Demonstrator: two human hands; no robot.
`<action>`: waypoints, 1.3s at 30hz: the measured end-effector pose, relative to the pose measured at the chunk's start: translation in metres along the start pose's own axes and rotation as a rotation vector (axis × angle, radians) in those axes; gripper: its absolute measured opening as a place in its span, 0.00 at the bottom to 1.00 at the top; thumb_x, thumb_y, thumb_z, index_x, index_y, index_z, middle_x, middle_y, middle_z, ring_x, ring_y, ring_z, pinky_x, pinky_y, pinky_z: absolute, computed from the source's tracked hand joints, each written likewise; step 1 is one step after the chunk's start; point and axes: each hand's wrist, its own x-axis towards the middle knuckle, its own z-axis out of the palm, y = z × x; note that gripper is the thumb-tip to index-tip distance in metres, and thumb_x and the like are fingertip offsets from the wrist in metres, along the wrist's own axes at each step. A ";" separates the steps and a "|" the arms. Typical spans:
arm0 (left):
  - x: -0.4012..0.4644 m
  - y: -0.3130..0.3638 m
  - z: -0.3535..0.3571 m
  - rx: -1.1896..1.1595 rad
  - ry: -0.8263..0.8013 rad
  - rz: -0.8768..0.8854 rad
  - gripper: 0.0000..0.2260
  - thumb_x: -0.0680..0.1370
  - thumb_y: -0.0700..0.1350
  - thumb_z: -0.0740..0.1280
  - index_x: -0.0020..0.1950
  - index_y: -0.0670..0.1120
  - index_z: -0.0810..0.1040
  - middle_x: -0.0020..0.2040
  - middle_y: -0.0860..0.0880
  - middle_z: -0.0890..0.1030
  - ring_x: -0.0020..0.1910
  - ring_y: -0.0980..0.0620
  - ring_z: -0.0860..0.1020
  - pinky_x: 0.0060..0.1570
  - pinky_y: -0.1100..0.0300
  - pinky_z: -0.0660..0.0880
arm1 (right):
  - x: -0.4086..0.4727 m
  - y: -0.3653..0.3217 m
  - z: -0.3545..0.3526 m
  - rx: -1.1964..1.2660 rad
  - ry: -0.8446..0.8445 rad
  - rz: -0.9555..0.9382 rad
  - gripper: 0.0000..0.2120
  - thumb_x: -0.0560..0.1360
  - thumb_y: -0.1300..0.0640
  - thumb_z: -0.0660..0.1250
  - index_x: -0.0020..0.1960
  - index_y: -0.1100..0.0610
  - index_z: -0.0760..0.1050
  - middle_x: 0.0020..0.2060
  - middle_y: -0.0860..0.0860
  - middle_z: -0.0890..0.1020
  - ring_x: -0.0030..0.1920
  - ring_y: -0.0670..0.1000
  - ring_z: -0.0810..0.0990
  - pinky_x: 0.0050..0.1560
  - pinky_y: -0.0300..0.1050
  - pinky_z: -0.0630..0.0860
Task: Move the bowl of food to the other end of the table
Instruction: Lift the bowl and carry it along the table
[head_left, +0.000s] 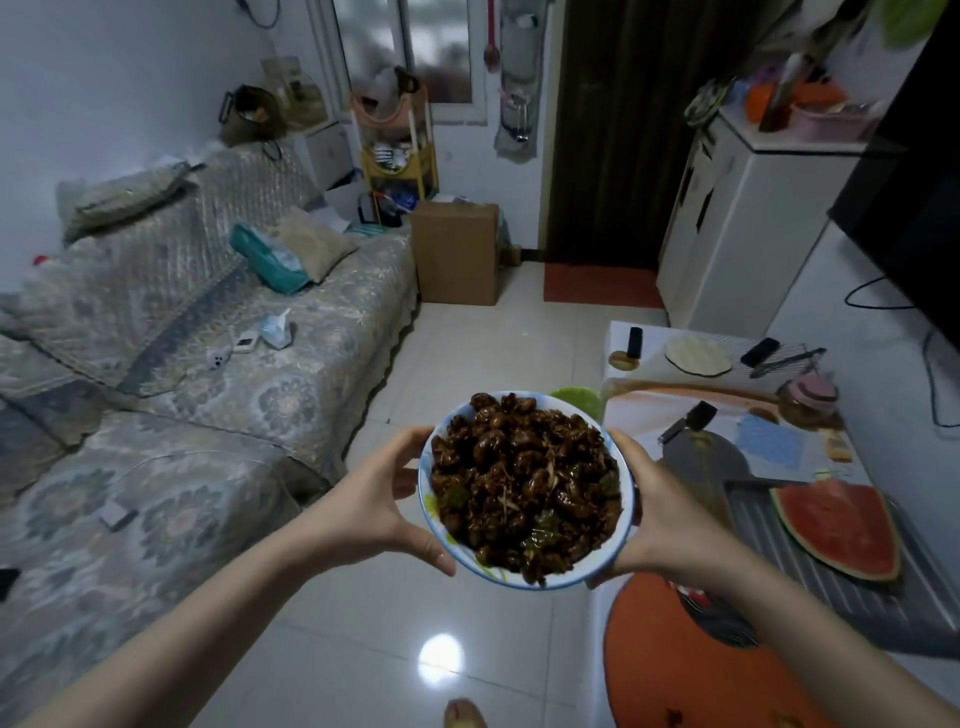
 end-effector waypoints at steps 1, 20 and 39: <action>0.011 -0.005 -0.014 0.001 -0.003 0.007 0.46 0.51 0.46 0.85 0.65 0.58 0.68 0.66 0.54 0.76 0.63 0.58 0.76 0.65 0.58 0.73 | 0.018 -0.002 0.002 -0.005 0.010 0.000 0.57 0.49 0.52 0.86 0.67 0.29 0.56 0.58 0.30 0.76 0.60 0.34 0.75 0.56 0.35 0.79; 0.293 -0.068 -0.214 0.061 -0.214 0.118 0.47 0.50 0.51 0.85 0.65 0.58 0.68 0.64 0.57 0.77 0.65 0.59 0.74 0.71 0.51 0.68 | 0.304 -0.003 -0.025 -0.015 0.237 0.092 0.58 0.50 0.55 0.86 0.70 0.38 0.57 0.62 0.39 0.74 0.63 0.37 0.74 0.60 0.43 0.79; 0.658 -0.082 -0.324 0.107 -0.662 0.307 0.44 0.52 0.42 0.84 0.62 0.59 0.68 0.62 0.58 0.77 0.63 0.63 0.73 0.71 0.57 0.65 | 0.545 0.036 -0.094 -0.006 0.687 0.338 0.55 0.49 0.46 0.85 0.64 0.25 0.55 0.64 0.31 0.71 0.67 0.36 0.70 0.64 0.37 0.71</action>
